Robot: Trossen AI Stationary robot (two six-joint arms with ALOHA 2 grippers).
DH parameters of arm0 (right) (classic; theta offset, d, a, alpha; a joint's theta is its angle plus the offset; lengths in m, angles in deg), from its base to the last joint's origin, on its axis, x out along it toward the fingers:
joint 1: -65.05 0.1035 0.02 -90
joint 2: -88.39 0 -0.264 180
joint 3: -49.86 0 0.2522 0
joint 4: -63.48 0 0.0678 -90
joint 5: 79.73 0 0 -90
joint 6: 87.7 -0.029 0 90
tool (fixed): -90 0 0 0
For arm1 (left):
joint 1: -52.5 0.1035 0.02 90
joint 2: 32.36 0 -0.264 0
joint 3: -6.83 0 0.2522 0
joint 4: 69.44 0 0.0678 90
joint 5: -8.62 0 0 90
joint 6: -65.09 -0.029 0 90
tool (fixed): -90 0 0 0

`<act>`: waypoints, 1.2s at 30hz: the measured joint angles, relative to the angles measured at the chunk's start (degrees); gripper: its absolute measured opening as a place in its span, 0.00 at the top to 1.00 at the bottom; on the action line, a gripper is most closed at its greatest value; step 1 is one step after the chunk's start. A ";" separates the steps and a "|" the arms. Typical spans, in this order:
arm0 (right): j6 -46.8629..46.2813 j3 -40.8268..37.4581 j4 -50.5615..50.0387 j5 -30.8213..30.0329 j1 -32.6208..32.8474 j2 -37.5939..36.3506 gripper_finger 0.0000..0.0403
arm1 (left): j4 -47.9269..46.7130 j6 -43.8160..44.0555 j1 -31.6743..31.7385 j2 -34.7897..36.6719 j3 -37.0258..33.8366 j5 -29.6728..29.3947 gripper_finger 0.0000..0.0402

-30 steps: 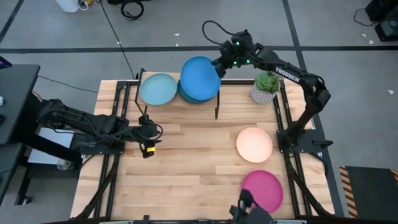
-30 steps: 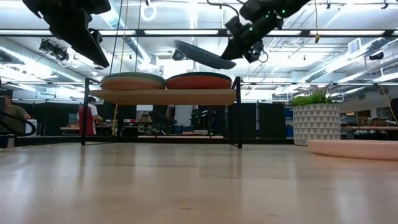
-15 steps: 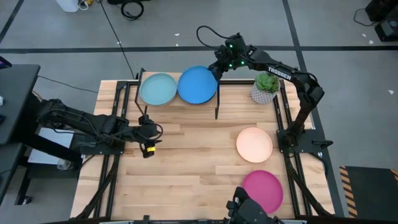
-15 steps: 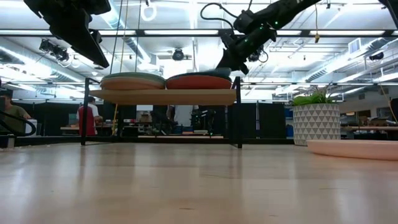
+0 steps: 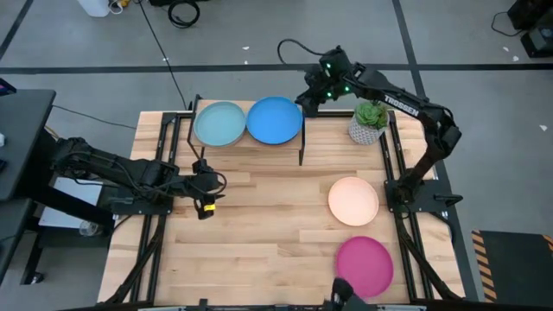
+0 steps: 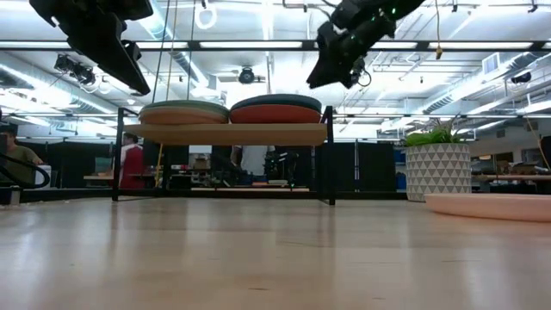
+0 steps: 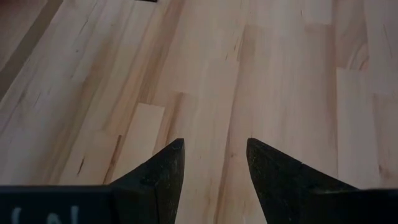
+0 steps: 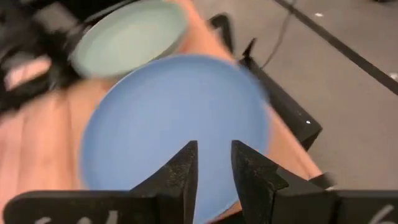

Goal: Place and stack plates onto a shelf
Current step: Stack the light orange plate on top of the light blue plate on the shelf

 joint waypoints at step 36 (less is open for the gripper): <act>-0.74 -38.24 -10.71 -19.60 29.33 -12.74 0.73 | -1.41 -1.51 -0.20 0.02 0.00 0.02 0.55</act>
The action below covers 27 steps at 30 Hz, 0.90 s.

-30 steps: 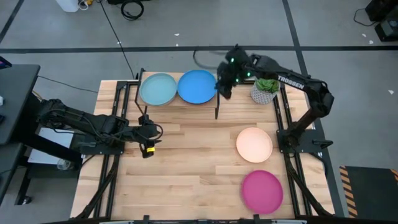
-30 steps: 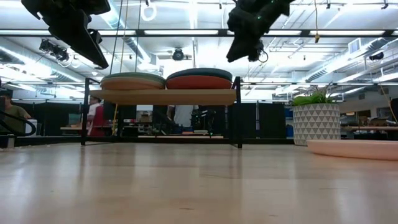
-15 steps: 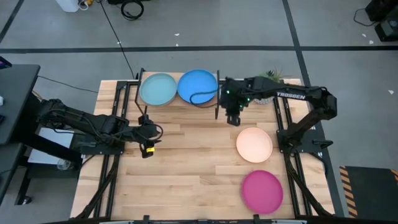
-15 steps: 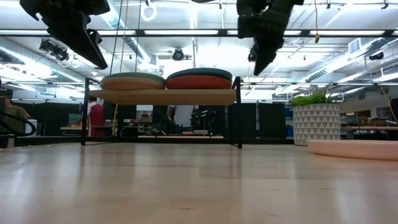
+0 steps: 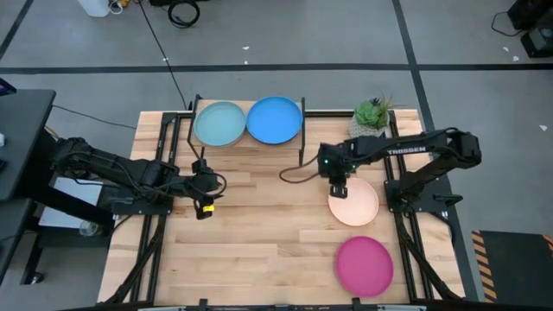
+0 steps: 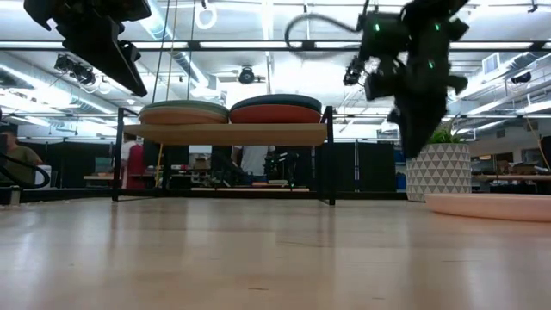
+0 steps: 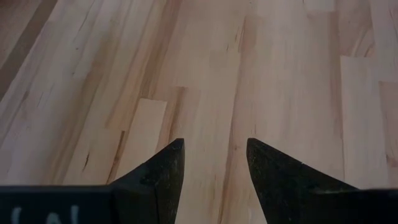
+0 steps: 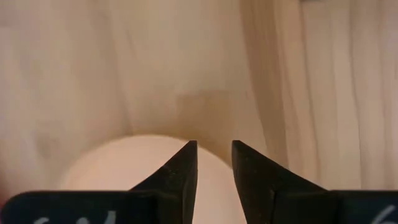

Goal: Place and stack plates onto a shelf
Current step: Stack the light orange plate on top of the light blue plate on the shelf

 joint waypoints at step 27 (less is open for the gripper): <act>11.64 -2.57 -2.81 -5.99 0.02 13.87 0.91 | 0.25 -0.42 0.02 0.00 0.00 1.07 0.55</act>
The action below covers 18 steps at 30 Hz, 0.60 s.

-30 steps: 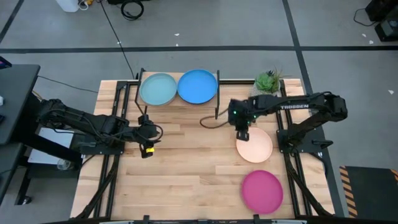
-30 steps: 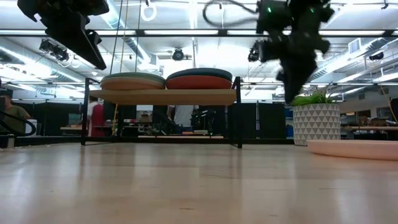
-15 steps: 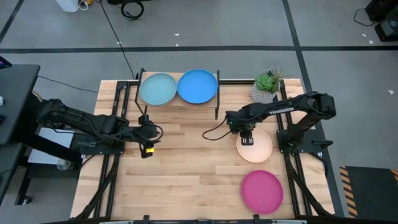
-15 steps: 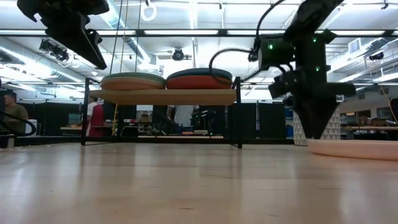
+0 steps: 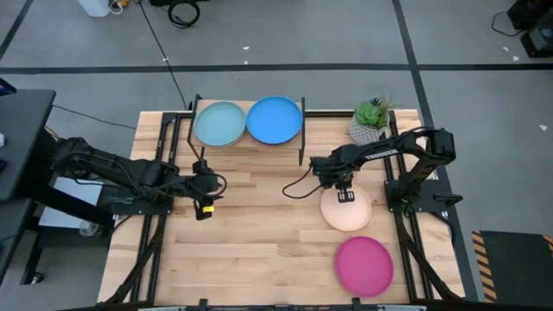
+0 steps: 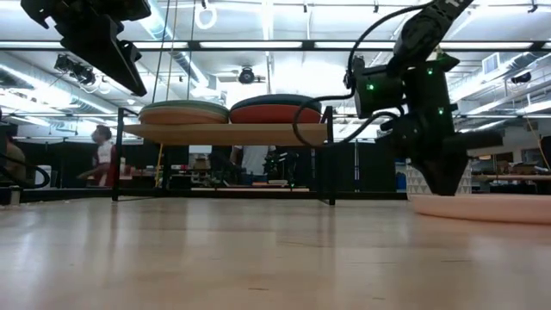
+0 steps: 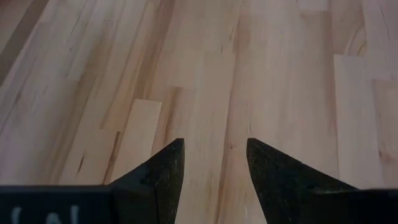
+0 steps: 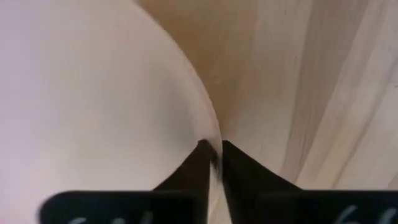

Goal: Place and stack plates onto a shelf
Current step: Stack the light orange plate on top of the light blue plate on the shelf

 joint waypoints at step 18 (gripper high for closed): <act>1.74 15.60 -5.06 30.50 -3.78 -2.81 0.96 | 0.35 -0.07 0.02 -0.02 0.00 -0.02 0.55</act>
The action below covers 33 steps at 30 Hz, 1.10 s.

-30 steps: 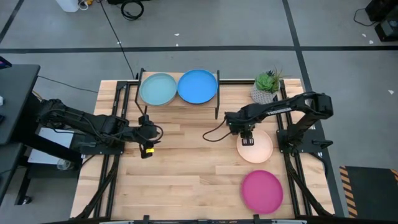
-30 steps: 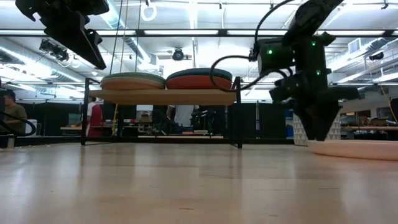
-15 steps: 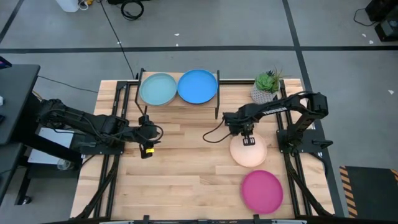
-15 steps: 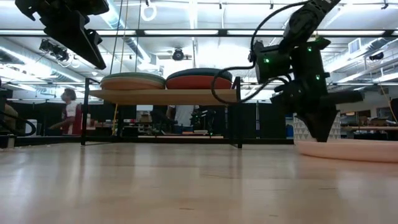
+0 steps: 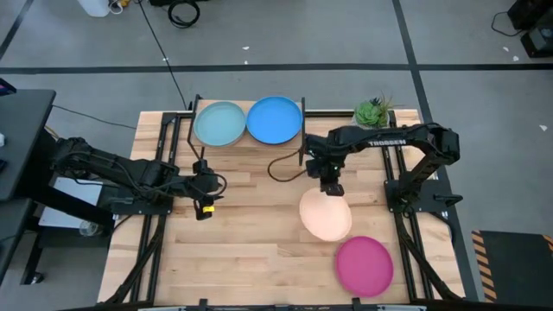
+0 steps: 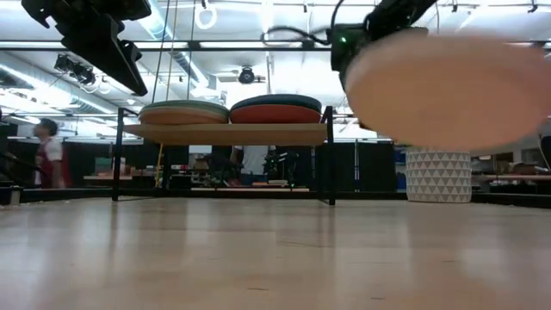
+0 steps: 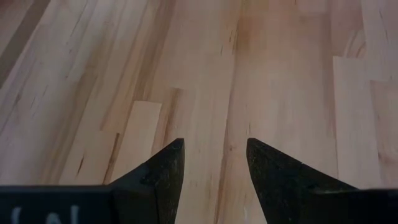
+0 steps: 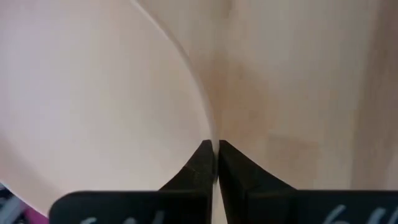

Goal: Place and stack plates onto a shelf
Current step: Stack the light orange plate on top of the light blue plate on the shelf

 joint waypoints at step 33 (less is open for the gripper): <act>-8.47 30.13 21.10 -8.25 -9.36 1.14 0.96 | 3.63 0.81 -1.75 0.00 0.00 0.00 0.55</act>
